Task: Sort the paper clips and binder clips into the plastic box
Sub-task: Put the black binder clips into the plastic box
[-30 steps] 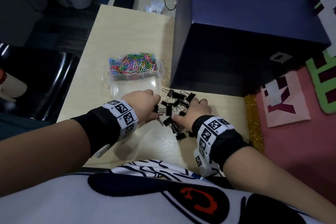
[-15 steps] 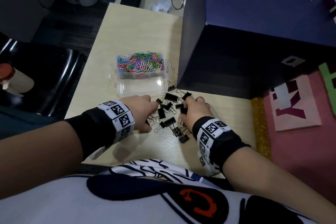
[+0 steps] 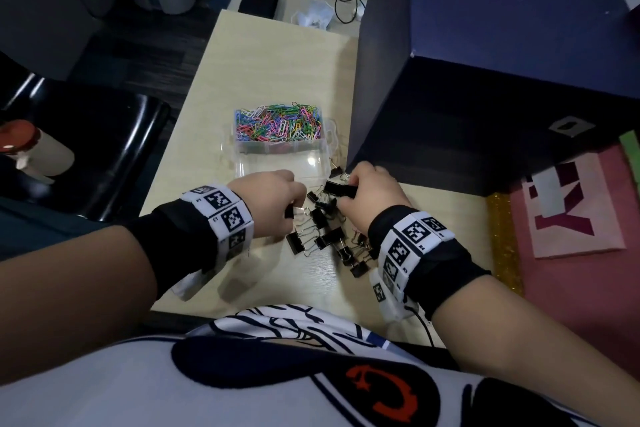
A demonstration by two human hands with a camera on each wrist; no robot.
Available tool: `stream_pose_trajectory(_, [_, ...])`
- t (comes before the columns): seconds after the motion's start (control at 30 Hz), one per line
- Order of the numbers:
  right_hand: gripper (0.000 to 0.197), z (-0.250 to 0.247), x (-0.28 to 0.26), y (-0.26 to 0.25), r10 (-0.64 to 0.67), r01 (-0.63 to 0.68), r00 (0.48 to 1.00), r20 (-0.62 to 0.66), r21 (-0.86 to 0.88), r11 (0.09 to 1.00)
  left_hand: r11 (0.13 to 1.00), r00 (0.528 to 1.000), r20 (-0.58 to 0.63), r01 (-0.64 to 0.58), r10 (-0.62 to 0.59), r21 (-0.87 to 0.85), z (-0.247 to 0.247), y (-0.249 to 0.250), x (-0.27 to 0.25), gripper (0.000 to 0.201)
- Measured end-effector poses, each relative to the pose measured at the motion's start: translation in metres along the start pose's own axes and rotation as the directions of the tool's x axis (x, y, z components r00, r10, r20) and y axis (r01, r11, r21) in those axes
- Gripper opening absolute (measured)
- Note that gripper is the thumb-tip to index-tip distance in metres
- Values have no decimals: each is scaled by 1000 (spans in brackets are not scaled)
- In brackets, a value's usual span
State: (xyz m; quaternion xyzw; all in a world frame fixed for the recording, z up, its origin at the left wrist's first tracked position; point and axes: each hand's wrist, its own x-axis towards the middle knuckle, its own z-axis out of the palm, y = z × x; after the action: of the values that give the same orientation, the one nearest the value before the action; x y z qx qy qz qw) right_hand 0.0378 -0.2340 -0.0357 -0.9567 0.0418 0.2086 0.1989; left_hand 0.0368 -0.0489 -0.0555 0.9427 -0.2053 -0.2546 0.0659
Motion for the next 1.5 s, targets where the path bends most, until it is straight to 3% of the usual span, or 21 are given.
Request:
stream_pose_trajectory(0.1, [27, -2, 4, -20, -85, 90, 995, -51, 112, 990, 997, 987, -158, 13, -26, -81, -16, -12, -1, 26])
stream_pose_trajectory(0.2, [34, -1, 9, -32, -105, 127, 988, -116, 201, 971, 982, 957, -251, 106, -144, -157, -28, -24, 0, 35])
stream_pose_trajectory(0.27, [41, -1, 10, -29, -85, 90, 995, -48, 123, 988, 976, 949, -248, 159, -193, -151, -30, -27, -2, 45])
stream_pose_trajectory(0.33, [47, 0, 9, -20, -14, 19, 998, 63, -77, 997, 985, 956, -241, 150, -168, -89, -25, -26, -5, 42])
stream_pose_trajectory(0.43, [61, 2, 5, -1, 169, -125, 979, 118, -313, 941, 998, 989, -136, 58, -57, 6, -10, -15, -9, 30])
stream_pose_trajectory(0.53, [66, 2, 0, 13, 312, -246, 941, 131, -367, 897, 997, 997, 62, -40, 35, 73, 8, -1, -8, 35])
stream_pose_trajectory(0.67, [48, 9, -5, 24, 322, -225, 922, 216, -377, 898, 982, 976, 210, -90, 54, 165, 25, 10, -2, 55])
stream_pose_trajectory(0.77, [47, 16, -5, 25, 334, -279, 924, 185, -269, 922, 977, 977, 211, -78, 35, 199, 28, 17, 2, 49])
stream_pose_trajectory(0.93, [45, 23, -3, 23, 262, -216, 951, 163, -256, 942, 988, 988, 153, -23, -1, 154, 26, 18, 2, 38])
stream_pose_trajectory(1.13, [51, 5, 1, 9, 198, -172, 975, 99, -225, 959, 997, 997, -12, -76, 77, 31, 13, 8, -4, 43])
stream_pose_trajectory(1.27, [41, -6, 3, -17, -51, 53, 998, 29, -88, 995, 996, 978, -200, -64, 51, -60, -5, -8, -6, 41])
stream_pose_trajectory(1.37, [41, -2, 5, -26, -180, 177, 982, -66, -41, 983, 993, 933, -359, -31, -13, -117, -15, -23, -4, 44])
stream_pose_trajectory(1.5, [49, 10, 9, -11, -153, 163, 986, 68, -175, 971, 993, 919, -387, 39, -81, -115, -12, -32, -5, 48])
